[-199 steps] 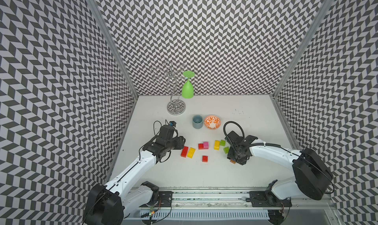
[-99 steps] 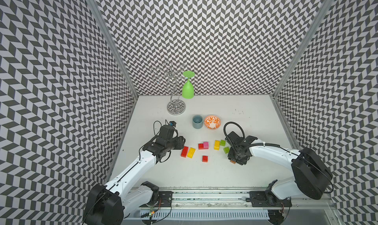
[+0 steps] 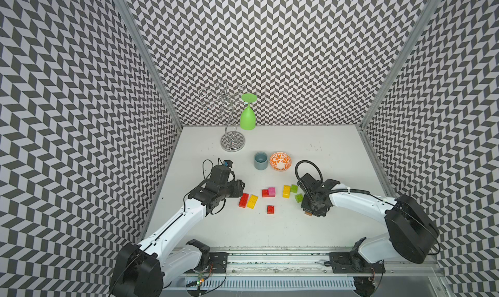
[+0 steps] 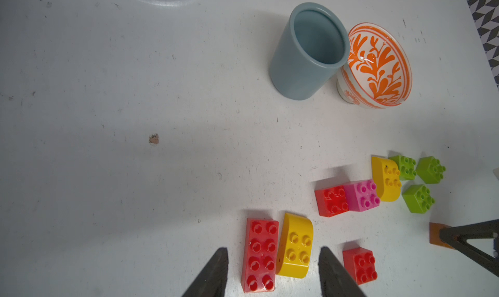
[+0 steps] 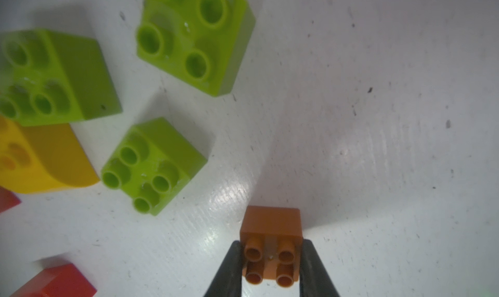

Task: Assemble the letter s with lego
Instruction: Pick up the lego brick from the center of the board.

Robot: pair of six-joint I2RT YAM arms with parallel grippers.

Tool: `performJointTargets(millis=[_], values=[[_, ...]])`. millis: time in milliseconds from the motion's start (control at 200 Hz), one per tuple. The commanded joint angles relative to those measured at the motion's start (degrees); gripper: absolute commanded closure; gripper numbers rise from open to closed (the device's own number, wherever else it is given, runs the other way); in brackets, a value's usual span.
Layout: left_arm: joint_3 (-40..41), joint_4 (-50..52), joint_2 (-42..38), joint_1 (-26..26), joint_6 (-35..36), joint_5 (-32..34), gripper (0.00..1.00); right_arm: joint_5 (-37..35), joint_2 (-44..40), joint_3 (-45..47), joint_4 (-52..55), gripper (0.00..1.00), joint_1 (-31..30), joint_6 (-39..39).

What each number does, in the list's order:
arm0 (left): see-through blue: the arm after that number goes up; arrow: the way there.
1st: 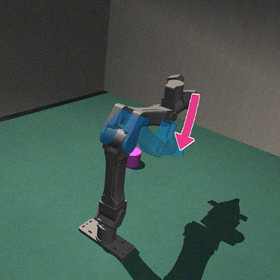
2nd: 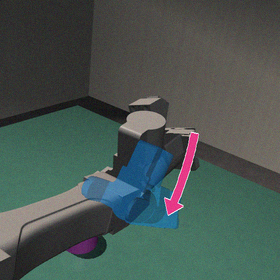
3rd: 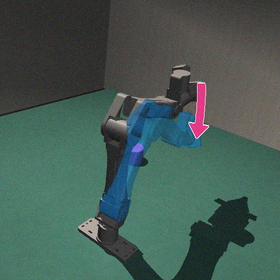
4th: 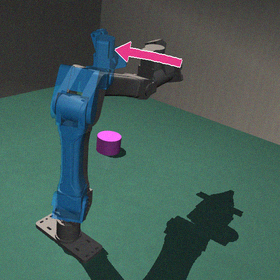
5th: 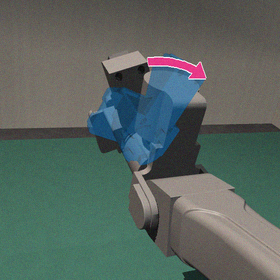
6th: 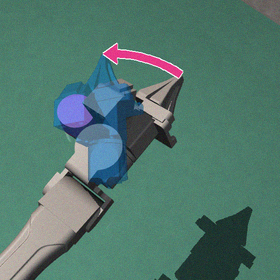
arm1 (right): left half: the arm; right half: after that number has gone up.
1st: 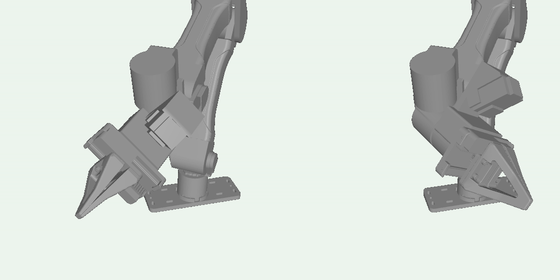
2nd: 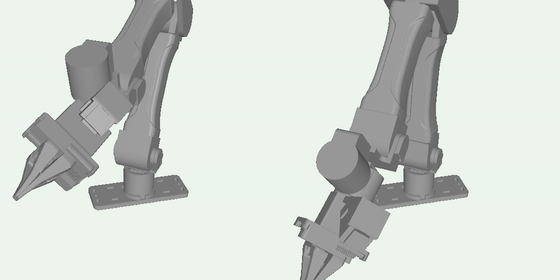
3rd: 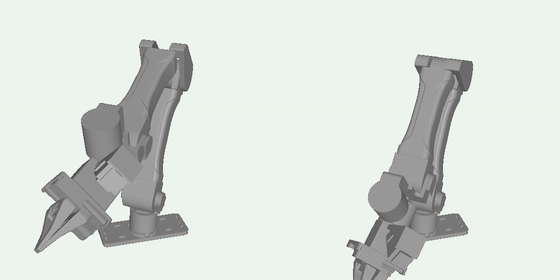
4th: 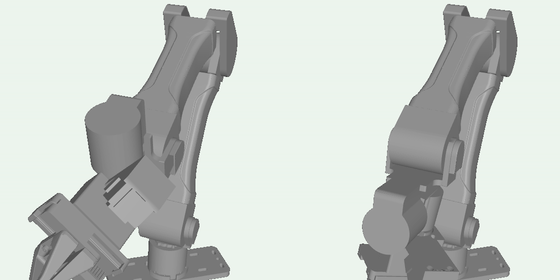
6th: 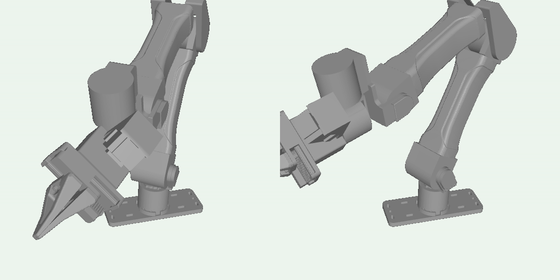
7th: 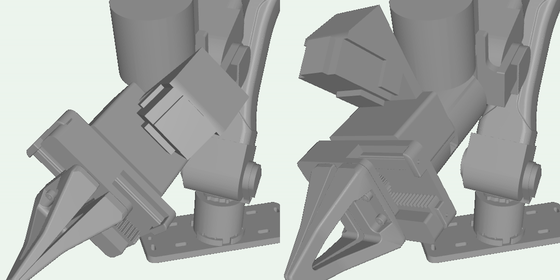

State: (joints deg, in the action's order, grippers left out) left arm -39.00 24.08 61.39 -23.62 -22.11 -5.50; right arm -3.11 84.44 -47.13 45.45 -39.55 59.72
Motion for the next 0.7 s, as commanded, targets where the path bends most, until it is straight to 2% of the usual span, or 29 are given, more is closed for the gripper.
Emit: performJointTargets(millis=[0,305,486,696], values=[[-0.6,-0.5,-1.6,1.6,0.7,-1.7,0.44,-1.6,-0.6,-4.7,3.7,0.93,-1.9,-2.7],[-4.5,-0.5,-0.9,7.9,3.4,-1.0,0.44,-0.3,7.8,-22.8,9.8,0.98,-11.0,-5.4],[-2.4,-3.5,-0.2,14.8,2.4,-5.9,0.45,0.3,16.1,-33.8,11.3,1.0,-15.2,-6.6],[-1.4,-3.9,-0.7,15.9,2.1,-6.3,0.45,3.2,23.2,-40.5,12.1,1.0,-17.7,-5.5]])
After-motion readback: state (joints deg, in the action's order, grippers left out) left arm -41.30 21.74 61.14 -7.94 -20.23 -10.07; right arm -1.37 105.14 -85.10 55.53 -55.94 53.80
